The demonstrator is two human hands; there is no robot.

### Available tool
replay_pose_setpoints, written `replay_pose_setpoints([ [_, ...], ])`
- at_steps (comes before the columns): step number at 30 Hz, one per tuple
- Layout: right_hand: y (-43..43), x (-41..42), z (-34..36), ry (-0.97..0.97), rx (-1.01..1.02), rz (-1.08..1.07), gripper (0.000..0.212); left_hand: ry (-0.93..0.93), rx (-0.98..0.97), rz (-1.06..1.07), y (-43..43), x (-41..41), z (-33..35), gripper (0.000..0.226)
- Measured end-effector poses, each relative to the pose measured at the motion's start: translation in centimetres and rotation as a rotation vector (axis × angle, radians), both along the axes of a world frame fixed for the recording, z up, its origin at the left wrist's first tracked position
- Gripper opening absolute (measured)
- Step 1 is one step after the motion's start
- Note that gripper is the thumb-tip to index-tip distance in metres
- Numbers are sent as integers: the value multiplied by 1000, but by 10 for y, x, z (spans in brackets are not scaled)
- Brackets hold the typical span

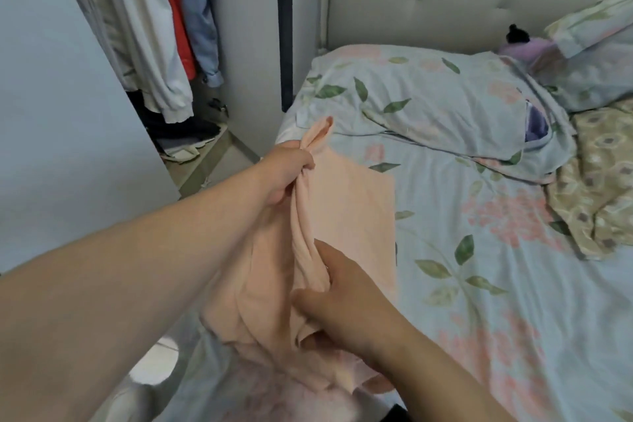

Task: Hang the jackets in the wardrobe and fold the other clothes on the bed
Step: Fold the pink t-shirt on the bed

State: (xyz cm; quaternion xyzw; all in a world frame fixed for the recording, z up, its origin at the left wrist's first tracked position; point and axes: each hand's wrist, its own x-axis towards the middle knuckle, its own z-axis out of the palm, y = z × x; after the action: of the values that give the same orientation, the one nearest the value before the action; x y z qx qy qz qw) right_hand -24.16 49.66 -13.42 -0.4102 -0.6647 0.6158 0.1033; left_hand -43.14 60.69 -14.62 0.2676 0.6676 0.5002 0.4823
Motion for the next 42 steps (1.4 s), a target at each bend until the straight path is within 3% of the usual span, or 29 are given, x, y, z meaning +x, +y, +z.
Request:
replay_pose_setpoints([
  [2, -7, -26, -9, -66, 76, 6, 48, 19, -21, 65, -11, -23, -9, 25],
  [5, -19, -59, -28, -81, 155, 2, 20, 15, -49, 85, -28, -47, -24, 21],
  [9, -37, -98, -54, -154, 186, 0, 17, 12, -40, 125, -47, -66, -40, 21],
  [12, -49, -103, -59, -111, 36, 30, 29, -4, -16, 163, -66, -75, -45, 26],
  [15, -45, -78, -51, -140, 2, 115, 60, 98, -87, 117, -110, -71, -46, 26],
  [18, -19, -34, -38, -89, 31, -108, 18, 108, -296, 103, -170, -56, -60, 16],
  [20, -4, -2, -36, -291, 152, -250, 7, 64, -412, 78, -200, -48, -69, 8],
  [22, 0, 19, -40, -634, 234, -194, 14, 54, -421, 73, -216, -44, -71, 3],
  [24, -4, 26, -44, -762, 97, -162, 14, 36, -384, 107, -223, -38, -69, 6],
  [30, -10, 44, -37, -435, -380, -311, 21, -113, -248, 179, -233, -8, -56, 17],
  [33, -11, 57, -29, -177, -531, -466, 18, -386, -149, 229, -231, -5, -48, 16],
  [35, -14, 64, -26, -110, -525, -523, 12, -603, -123, 287, -229, -1, -47, 13],
  [37, -20, 70, -23, -85, -473, -550, 7, -658, -100, 354, -229, 5, -49, 15],
  [39, -27, 76, -18, -51, -371, -565, 10, -558, -20, 421, -230, 12, -51, 29],
  [42, -38, 82, -6, 78, -235, -531, 36, -376, 165, 480, -238, 18, -42, 68],
])
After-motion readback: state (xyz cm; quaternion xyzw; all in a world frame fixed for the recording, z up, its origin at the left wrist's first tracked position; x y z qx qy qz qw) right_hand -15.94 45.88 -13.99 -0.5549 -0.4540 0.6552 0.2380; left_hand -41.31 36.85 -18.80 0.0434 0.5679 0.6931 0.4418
